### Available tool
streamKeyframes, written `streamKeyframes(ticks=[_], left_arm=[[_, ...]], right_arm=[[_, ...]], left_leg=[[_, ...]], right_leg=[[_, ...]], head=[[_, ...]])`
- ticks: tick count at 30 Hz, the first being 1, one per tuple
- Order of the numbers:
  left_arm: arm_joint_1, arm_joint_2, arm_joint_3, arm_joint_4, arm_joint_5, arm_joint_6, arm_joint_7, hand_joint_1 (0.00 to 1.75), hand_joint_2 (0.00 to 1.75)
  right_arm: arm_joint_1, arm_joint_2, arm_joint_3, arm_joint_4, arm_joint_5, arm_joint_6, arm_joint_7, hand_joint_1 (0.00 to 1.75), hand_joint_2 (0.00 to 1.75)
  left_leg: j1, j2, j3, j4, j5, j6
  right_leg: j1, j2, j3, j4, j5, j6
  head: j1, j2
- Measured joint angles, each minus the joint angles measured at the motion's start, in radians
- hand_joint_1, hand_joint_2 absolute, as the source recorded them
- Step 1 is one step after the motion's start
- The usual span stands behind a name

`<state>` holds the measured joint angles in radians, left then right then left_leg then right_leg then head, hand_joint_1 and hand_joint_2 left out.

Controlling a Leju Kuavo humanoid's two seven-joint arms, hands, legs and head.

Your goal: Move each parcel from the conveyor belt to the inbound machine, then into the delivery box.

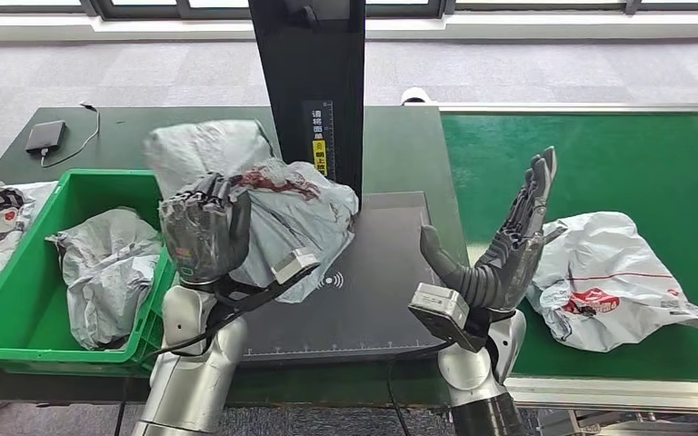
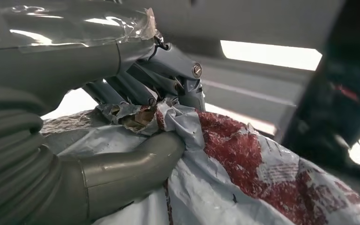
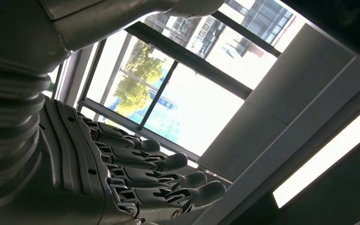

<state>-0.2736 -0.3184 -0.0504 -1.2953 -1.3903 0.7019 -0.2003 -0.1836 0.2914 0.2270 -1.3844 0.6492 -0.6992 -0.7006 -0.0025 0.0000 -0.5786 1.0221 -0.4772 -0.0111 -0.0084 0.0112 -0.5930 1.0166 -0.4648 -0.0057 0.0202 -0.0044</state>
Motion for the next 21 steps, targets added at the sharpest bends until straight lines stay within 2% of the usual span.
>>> streamKeyframes(ticks=[5, 8, 16, 19, 21], left_arm=[[0.016, 0.005, 0.033, -0.121, -0.011, 0.000, 0.001, 1.75, 1.75], [0.016, 0.008, 0.080, -0.172, -0.011, 0.000, -0.016, 1.75, 1.75], [-0.058, -0.007, 0.314, -0.156, 0.031, 0.000, -0.104, 1.75, 1.75], [-0.101, -0.008, 0.416, -0.100, 0.016, 0.000, -0.108, 1.75, 1.75], [-0.143, 0.007, 0.500, -0.028, -0.005, 0.000, -0.089, 1.75, 1.75]], right_arm=[[0.000, 0.000, 0.000, -0.001, 0.006, 0.000, 0.000, 0.00, 1.75], [0.003, 0.000, 0.000, -0.011, 0.008, 0.000, 0.000, 0.00, 1.75], [0.014, 0.000, -0.001, -0.045, 0.005, 0.000, 0.000, 0.00, 1.75], [0.022, -0.002, -0.003, -0.055, 0.001, 0.000, 0.000, 0.00, 1.75], [0.034, -0.004, -0.004, -0.064, 0.003, 0.000, 0.000, 0.00, 1.75]], left_leg=[[0.000, 0.000, 0.000, 0.000, 0.000, 0.000], [0.000, 0.000, 0.000, 0.000, 0.000, 0.000], [0.000, 0.000, 0.001, 0.000, 0.000, -0.001], [0.000, 0.001, 0.001, 0.000, 0.000, -0.001], [0.000, 0.001, 0.001, 0.000, 0.001, -0.001]], right_leg=[[0.000, -0.001, 0.000, 0.000, 0.000, 0.000], [0.000, 0.000, 0.000, 0.000, 0.000, 0.000], [0.000, 0.000, 0.000, 0.000, 0.000, 0.000], [0.000, 0.000, 0.000, 0.000, 0.000, 0.000], [0.000, 0.000, 0.000, 0.000, 0.000, 0.000]], head=[[0.000, 0.000], [0.000, 0.000], [0.000, 0.000], [0.000, 0.000], [0.000, 0.000]])
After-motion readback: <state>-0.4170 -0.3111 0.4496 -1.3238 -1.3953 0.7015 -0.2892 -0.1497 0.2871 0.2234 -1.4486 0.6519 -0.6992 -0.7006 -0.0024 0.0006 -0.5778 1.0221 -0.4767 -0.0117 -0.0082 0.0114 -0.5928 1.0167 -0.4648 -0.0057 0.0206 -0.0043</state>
